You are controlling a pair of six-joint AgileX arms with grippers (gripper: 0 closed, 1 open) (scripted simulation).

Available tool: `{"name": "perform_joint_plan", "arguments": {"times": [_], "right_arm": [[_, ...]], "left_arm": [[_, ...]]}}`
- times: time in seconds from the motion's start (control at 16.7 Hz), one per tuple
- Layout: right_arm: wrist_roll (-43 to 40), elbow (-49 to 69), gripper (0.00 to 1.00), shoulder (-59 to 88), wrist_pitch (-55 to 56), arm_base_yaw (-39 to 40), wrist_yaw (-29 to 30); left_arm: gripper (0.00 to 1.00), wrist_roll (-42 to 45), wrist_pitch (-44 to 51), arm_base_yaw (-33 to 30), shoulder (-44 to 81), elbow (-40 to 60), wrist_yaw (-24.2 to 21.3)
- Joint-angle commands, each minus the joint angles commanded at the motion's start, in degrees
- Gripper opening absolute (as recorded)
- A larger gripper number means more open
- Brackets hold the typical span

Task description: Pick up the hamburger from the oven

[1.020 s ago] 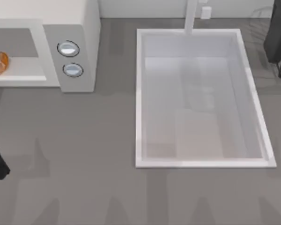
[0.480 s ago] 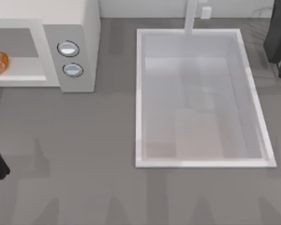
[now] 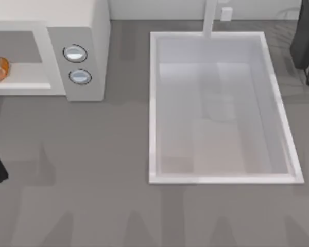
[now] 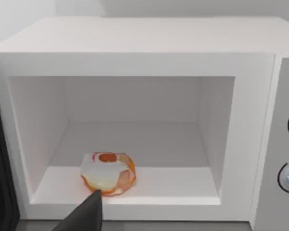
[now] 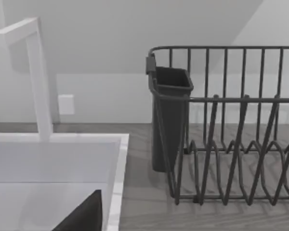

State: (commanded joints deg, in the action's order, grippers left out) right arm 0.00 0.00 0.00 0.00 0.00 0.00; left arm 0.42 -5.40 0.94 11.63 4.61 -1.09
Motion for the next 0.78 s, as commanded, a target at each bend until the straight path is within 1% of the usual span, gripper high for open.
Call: {"name": "perform_joint_plan", "arguments": {"times": [0.3, 0.78], "right_arm": [[0.0, 0.0, 1.0, 0.0, 0.0, 0.0, 0.0], [0.0, 0.0, 1.0, 0.0, 0.0, 0.0, 0.0]], "left_arm": [[1.0, 0.8, -10.28, 1.79, 22.2, 8.78, -2.08], [1.0, 2.49, -31.72, 5.53, 68.71, 27.11, -6.41]]}}
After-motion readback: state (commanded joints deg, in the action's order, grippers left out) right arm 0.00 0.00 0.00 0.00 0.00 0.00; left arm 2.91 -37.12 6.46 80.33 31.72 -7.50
